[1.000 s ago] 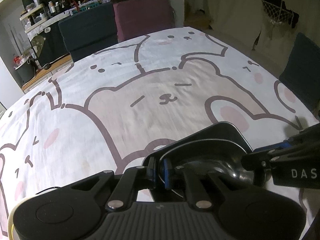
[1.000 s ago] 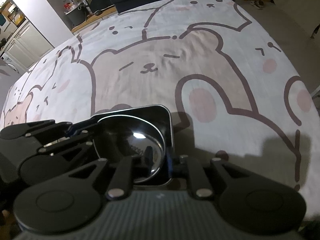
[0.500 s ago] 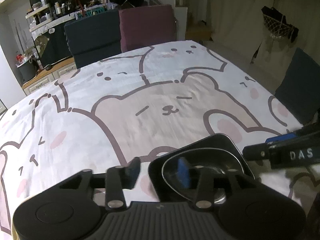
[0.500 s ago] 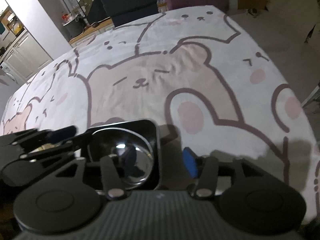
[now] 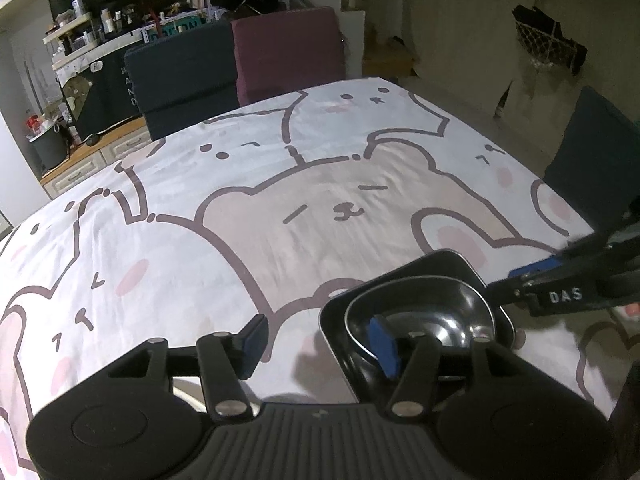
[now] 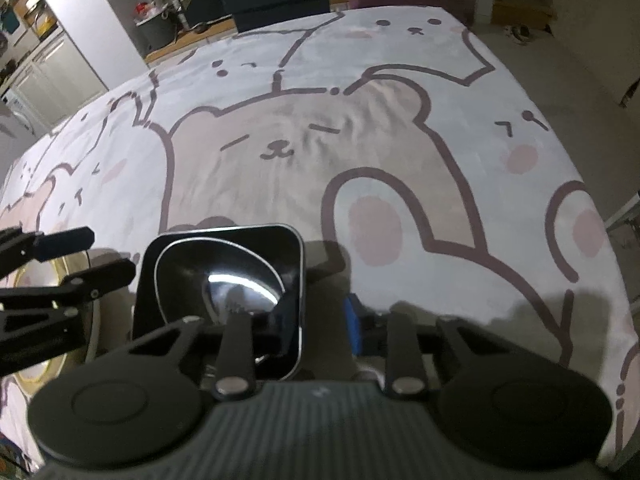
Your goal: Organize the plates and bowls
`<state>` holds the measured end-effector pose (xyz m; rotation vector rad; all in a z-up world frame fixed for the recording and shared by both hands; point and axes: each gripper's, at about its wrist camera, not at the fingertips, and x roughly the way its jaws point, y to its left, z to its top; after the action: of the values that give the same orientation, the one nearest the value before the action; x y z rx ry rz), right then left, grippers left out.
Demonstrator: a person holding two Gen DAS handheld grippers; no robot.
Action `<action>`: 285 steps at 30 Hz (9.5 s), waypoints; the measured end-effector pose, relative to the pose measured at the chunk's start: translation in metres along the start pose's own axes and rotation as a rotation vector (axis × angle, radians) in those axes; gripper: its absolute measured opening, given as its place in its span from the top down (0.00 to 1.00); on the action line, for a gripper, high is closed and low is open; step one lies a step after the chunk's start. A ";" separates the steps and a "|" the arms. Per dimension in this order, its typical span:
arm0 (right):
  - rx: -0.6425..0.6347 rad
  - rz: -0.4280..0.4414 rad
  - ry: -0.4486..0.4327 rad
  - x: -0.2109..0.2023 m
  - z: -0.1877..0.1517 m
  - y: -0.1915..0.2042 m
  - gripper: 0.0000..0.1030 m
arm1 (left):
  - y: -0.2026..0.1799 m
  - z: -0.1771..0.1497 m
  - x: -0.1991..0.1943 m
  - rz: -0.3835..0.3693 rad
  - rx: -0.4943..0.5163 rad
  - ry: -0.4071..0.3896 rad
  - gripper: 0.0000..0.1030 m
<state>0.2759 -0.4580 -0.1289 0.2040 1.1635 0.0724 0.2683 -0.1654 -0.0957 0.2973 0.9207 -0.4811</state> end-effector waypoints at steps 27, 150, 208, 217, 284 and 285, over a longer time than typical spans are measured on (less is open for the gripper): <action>-0.150 -0.049 0.040 0.012 0.006 0.009 0.94 | -0.018 -0.010 0.030 -0.047 0.047 0.156 0.78; -0.325 0.187 0.026 -0.002 -0.018 0.233 0.93 | 0.177 -0.111 -0.085 0.087 -0.489 0.103 0.94; -0.340 0.173 0.042 0.006 -0.018 0.235 0.88 | 0.178 -0.111 -0.081 0.087 -0.468 0.111 0.89; -0.337 0.171 0.041 0.007 -0.018 0.233 0.88 | 0.178 -0.112 -0.082 0.080 -0.468 0.113 0.87; -0.359 0.119 -0.569 -0.198 -0.124 0.174 0.00 | 0.095 -0.179 -0.283 0.269 -0.381 -0.387 0.00; -0.359 0.116 -0.580 -0.201 -0.132 0.173 0.00 | 0.091 -0.185 -0.284 0.259 -0.373 -0.386 0.00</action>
<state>0.0838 -0.3054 0.0370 -0.0298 0.5458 0.3017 0.0438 0.0706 0.0335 -0.0203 0.5672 -0.1132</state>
